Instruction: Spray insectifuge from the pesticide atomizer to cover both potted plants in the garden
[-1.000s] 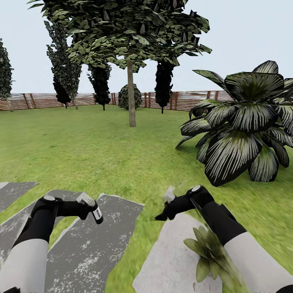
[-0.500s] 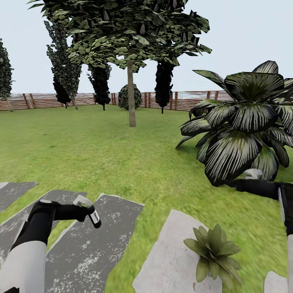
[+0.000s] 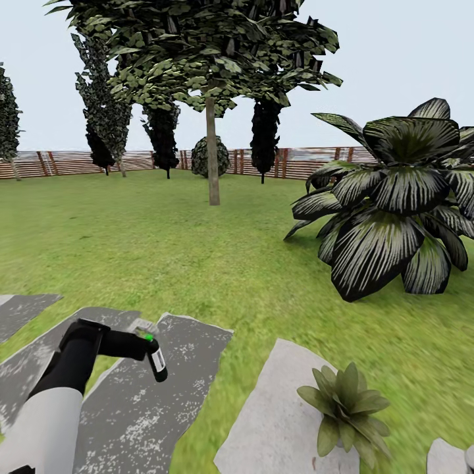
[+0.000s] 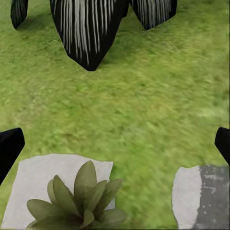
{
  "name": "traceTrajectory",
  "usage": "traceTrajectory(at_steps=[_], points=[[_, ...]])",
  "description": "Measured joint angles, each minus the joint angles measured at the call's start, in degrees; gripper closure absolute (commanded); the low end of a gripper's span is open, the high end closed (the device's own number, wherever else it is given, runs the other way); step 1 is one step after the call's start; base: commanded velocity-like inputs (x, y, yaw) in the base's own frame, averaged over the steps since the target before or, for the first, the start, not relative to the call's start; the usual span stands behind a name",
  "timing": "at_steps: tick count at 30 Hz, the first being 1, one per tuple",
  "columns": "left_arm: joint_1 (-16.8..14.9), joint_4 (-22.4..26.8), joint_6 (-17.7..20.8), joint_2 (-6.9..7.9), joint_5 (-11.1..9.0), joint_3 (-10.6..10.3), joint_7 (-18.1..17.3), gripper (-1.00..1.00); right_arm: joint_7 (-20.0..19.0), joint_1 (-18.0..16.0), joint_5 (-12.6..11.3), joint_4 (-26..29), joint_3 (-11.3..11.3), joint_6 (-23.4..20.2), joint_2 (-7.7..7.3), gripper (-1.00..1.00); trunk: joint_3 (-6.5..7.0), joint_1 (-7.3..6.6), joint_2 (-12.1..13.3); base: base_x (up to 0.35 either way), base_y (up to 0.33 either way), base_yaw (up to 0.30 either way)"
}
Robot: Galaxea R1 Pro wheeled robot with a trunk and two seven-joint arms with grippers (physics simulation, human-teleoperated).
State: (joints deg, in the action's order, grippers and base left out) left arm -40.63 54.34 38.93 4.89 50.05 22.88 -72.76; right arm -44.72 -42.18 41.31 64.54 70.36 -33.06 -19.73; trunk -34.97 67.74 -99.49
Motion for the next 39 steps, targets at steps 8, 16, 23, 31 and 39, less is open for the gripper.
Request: traceTrajectory(at_steps=[8,16,23,31,39], points=[[0.0,0.02,3.7,0.07,0.02,-2.03,0.09,1.0,5.7,0.0,0.2,0.06,1.03,-0.51,0.04,-1.0,0.0,0.0,0.0,0.0,0.0,0.0],[-0.01,-0.08,3.8,-0.09,7.19,-2.67,0.09,1.0,5.83,0.01,0.16,0.09,1.14,-0.63,0.03,-1.0,0.07,0.0,0.0,0.0,0.0,-0.075],[-0.02,-0.21,5.41,-0.83,7.8,-11.33,0.03,1.0,5.83,0.01,0.18,0.09,1.08,-4.23,0.03,-1.0,0.18,0.0,0.0,0.0,0.0,-0.254],[0.16,-0.28,7.2,-1.47,7.76,-13.27,-0.02,1.0,5.91,0.01,0.3,0.01,1.07,-6.51,0.03,-1.0,0.19,0.0,0.0,0.002,-0.004,-0.269],[0.24,-2.84,7.23,-2.11,7.7,-13.43,-0.04,1.0,5.91,-0.01,0.36,-0.04,1.0,-6.59,0.04,-1.0,0.19,0.0,0.0,0.08,-0.258,-0.269]])
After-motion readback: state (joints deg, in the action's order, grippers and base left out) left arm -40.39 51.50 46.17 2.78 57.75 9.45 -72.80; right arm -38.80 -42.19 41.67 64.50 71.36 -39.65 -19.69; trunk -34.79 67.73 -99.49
